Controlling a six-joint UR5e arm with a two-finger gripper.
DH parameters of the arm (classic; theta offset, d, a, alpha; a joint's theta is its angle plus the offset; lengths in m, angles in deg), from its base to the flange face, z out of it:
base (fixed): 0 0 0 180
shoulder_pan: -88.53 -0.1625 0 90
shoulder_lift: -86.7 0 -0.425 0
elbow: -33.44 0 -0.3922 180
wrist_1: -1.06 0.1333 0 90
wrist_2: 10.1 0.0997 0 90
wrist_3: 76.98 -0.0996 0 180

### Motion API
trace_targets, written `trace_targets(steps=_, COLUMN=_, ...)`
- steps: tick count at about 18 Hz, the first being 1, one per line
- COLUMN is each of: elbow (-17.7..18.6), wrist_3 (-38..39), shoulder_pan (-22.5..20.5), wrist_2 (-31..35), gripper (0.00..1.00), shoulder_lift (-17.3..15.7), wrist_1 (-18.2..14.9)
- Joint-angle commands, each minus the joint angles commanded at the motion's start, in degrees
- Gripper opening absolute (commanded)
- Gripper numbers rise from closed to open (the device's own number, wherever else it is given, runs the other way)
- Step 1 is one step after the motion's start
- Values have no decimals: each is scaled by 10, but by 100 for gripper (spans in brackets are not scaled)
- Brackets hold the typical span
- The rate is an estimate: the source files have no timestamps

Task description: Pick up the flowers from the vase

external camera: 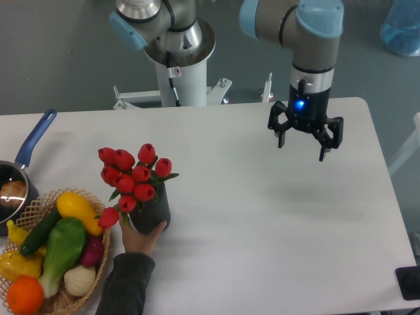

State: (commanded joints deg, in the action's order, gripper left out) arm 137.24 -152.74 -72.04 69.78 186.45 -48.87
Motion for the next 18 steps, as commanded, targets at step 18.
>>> trace_targets(steps=18, elbow=3, wrist_3=1, shoulder_pan=4, wrist_2=24, gripper=100, shoulder_lift=8, wrist_1=1)
